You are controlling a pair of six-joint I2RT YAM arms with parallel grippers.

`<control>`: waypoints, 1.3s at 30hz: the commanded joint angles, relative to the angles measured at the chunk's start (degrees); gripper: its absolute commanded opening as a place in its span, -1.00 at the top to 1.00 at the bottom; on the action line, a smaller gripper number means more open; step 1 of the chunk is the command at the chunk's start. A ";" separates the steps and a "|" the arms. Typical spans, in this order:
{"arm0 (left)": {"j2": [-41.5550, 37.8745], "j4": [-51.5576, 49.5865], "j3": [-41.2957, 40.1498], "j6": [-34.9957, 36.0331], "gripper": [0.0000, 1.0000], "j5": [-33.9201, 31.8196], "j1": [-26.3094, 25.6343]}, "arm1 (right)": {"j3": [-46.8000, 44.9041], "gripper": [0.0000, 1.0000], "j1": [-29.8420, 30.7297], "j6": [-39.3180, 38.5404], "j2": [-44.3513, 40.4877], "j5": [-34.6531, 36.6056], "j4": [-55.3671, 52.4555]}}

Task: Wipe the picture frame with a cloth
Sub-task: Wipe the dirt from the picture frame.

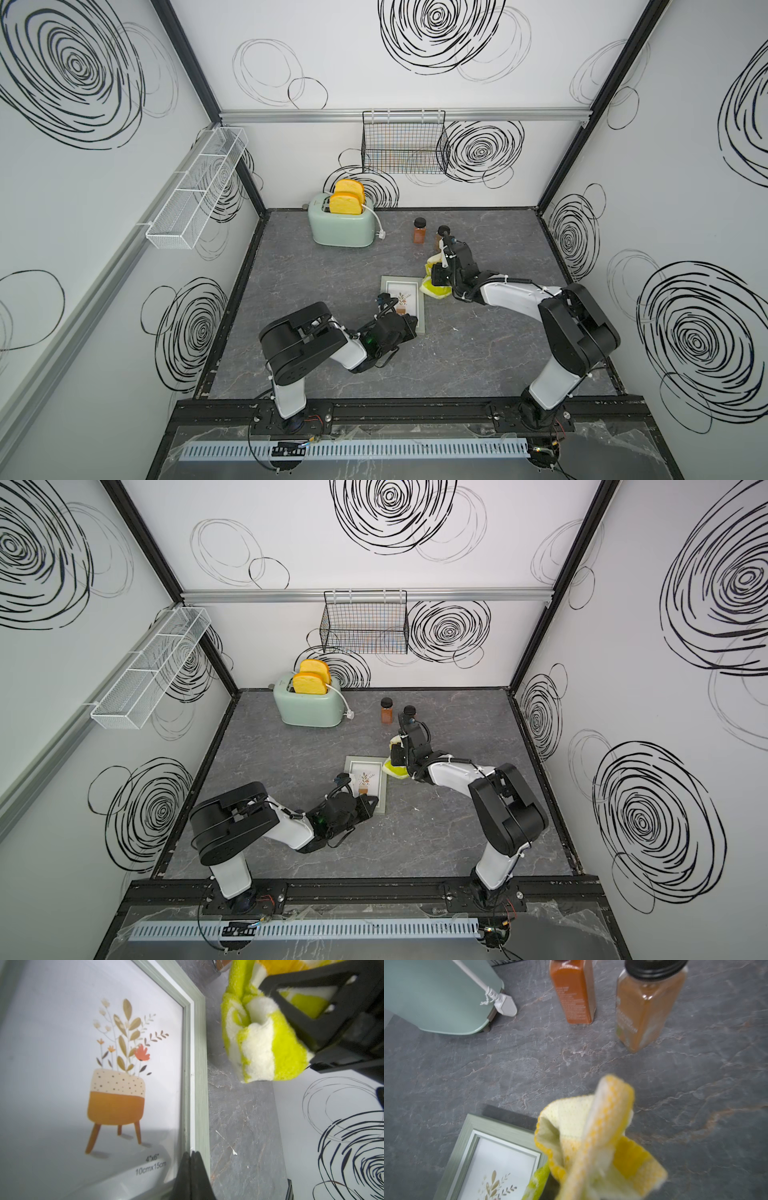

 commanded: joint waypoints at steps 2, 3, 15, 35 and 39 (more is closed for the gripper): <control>2.44 -10.26 -2.28 0.27 1.00 0.31 0.15 | -5.62 1.00 3.14 1.57 -3.01 -5.62 0.15; 2.66 -10.04 -2.18 0.31 1.00 0.51 0.33 | -7.70 1.00 4.52 2.65 -5.05 -5.25 -0.25; -13.10 -22.34 2.18 8.66 1.00 -6.62 2.60 | -9.75 1.00 10.51 3.96 -20.20 8.00 -7.31; -22.98 -21.75 -5.67 11.32 1.00 0.53 7.82 | 25.06 1.00 10.00 -6.01 18.16 -4.06 -5.73; -22.82 -22.41 -4.81 12.90 1.00 0.06 7.87 | 24.46 1.00 10.55 -5.92 18.27 -3.72 -5.56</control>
